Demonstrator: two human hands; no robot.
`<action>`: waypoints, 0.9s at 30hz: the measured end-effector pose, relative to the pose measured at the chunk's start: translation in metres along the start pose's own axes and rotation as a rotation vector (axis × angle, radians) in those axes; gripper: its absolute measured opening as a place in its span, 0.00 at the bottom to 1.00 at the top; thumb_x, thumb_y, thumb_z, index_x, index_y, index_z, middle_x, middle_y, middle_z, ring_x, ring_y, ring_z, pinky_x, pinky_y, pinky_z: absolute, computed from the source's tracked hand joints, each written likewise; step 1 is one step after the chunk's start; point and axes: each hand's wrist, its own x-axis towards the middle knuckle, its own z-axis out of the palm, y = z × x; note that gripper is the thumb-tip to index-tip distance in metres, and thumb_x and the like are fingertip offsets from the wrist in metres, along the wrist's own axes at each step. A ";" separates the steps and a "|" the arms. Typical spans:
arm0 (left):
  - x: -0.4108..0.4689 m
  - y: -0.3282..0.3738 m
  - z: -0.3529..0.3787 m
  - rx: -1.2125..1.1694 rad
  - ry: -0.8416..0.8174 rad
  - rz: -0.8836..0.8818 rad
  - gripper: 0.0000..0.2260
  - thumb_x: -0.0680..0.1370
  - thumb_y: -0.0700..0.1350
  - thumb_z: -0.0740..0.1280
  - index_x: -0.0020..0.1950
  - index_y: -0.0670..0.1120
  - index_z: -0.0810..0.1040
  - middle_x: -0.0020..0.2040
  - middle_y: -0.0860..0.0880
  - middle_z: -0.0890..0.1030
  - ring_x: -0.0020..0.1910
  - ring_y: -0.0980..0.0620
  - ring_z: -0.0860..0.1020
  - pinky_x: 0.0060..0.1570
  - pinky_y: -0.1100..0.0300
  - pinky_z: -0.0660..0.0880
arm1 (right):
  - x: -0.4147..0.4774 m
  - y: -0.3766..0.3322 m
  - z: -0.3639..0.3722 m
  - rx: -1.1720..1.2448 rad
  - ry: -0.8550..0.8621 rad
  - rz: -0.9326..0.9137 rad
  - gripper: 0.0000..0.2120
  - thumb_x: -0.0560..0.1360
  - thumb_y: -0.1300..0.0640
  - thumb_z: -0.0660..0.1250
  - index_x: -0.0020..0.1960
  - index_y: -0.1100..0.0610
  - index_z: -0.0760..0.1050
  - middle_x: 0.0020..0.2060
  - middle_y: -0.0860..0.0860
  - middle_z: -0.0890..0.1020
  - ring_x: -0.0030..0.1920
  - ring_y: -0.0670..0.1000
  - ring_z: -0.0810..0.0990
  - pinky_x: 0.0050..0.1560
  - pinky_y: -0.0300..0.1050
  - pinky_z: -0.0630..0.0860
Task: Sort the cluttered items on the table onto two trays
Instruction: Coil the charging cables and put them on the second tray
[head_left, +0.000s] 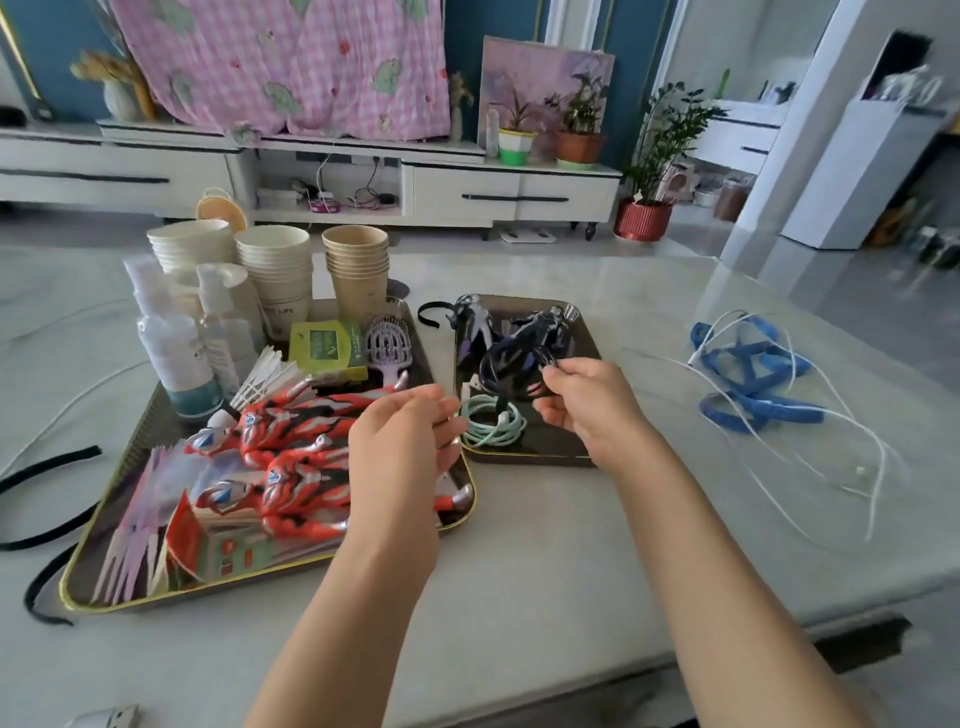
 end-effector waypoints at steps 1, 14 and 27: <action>0.000 0.001 0.000 0.025 -0.018 0.006 0.09 0.79 0.36 0.58 0.44 0.44 0.77 0.43 0.46 0.81 0.43 0.50 0.79 0.50 0.56 0.75 | 0.000 0.003 0.004 -0.081 -0.004 0.011 0.10 0.79 0.63 0.60 0.39 0.59 0.74 0.33 0.55 0.77 0.28 0.49 0.75 0.27 0.36 0.73; -0.006 0.004 -0.017 0.117 -0.019 0.049 0.10 0.78 0.35 0.59 0.43 0.45 0.77 0.42 0.48 0.81 0.41 0.52 0.80 0.46 0.58 0.78 | -0.018 0.032 0.040 -0.958 -0.167 -0.359 0.22 0.81 0.49 0.49 0.73 0.55 0.62 0.74 0.58 0.58 0.74 0.58 0.54 0.71 0.54 0.56; -0.010 0.039 -0.066 0.099 0.102 0.204 0.10 0.77 0.34 0.58 0.45 0.44 0.77 0.40 0.48 0.81 0.41 0.53 0.78 0.41 0.63 0.74 | -0.059 -0.021 0.062 -0.437 0.200 -0.556 0.12 0.79 0.53 0.59 0.55 0.59 0.76 0.51 0.51 0.79 0.51 0.48 0.75 0.51 0.41 0.72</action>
